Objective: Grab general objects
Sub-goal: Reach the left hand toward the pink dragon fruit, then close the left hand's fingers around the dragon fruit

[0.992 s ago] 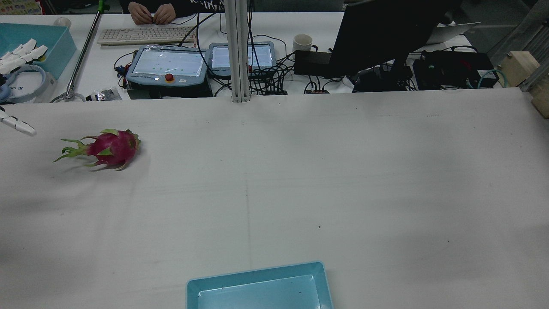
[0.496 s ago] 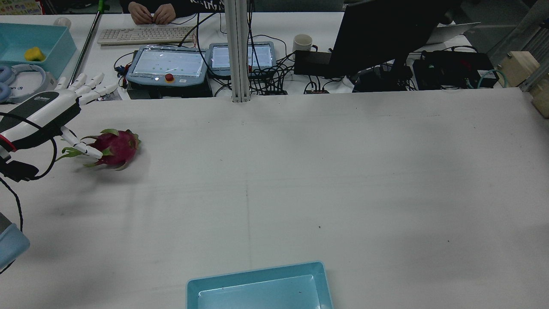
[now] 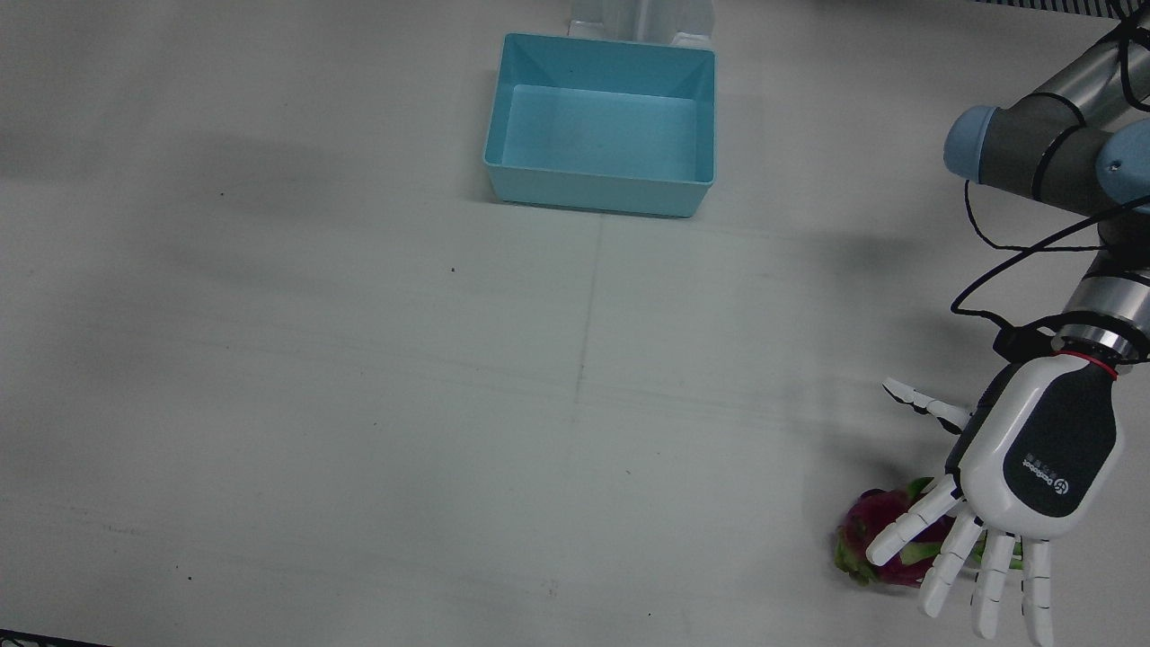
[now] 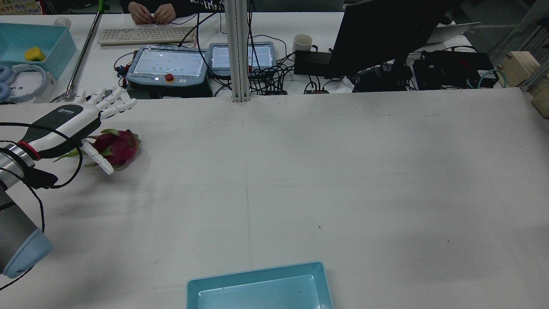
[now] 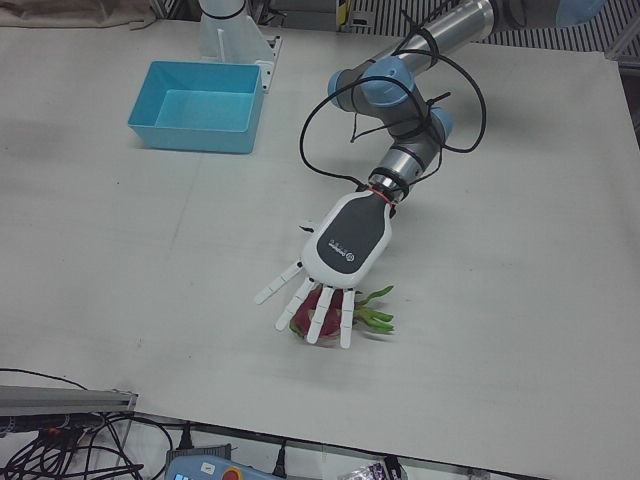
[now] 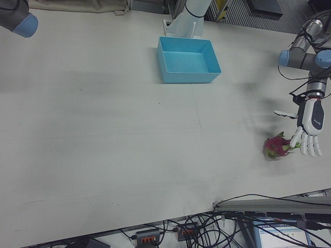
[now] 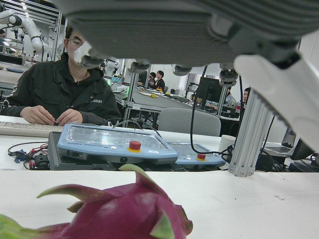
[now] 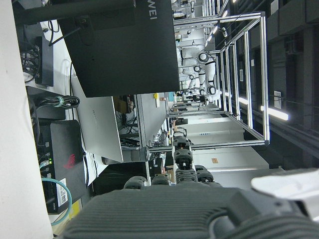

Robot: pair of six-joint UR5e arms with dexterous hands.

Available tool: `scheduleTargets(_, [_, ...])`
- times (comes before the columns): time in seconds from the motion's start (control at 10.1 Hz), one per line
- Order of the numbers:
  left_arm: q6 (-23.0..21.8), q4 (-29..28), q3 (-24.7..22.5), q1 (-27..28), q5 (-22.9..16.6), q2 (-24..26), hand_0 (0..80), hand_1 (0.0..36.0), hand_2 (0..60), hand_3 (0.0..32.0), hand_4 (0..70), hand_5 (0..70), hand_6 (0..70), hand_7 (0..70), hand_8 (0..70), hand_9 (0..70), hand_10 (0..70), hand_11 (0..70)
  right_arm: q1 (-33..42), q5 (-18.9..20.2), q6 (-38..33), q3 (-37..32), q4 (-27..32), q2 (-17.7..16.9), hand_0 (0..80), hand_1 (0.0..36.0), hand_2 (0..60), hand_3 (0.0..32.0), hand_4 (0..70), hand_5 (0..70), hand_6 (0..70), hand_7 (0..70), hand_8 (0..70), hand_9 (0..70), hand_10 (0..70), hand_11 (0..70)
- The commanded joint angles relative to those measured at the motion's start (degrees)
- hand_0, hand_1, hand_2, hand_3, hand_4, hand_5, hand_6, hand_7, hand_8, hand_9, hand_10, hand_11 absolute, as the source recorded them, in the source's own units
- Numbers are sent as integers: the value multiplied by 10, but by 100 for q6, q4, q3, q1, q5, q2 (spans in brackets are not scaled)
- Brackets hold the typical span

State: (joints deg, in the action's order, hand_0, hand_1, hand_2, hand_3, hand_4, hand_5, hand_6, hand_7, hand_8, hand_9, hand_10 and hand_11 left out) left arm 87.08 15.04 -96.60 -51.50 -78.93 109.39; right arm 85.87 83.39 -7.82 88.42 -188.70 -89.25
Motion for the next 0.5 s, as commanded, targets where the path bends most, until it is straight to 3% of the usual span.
scheduleTargets(0.0, [458,69,98,17,0,73,546,268,167,320,0,0,0,0,0,0,0,0,0,2,0,0,0,4,0,0,0,0,0,0,0,0,0,0,0,0])
scheduleTargets(0.1, [520,157,80,17,0,73,566,302,228,320,0,0,0,0,0,0,0,0,0,2,0,0,0,-5,0,0,0,0,0,0,0,0,0,0,0,0])
scheduleTargets(0.2, [747,227,63,17,0,73,594,350,337,320,0,0,0,0,0,0,0,0,0,-7,0,0,0,4,0,0,0,0,0,0,0,0,0,0,0,0])
scheduleTargets(0.3, [1010,237,71,26,0,65,644,360,366,320,0,0,0,0,0,0,0,0,0,2,0,0,0,4,0,0,0,0,0,0,0,0,0,0,0,0])
scheduleTargets(0.4, [1213,237,89,26,-9,65,681,360,342,320,0,0,0,0,0,0,0,0,0,2,0,0,0,-5,0,0,0,0,0,0,0,0,0,0,0,0])
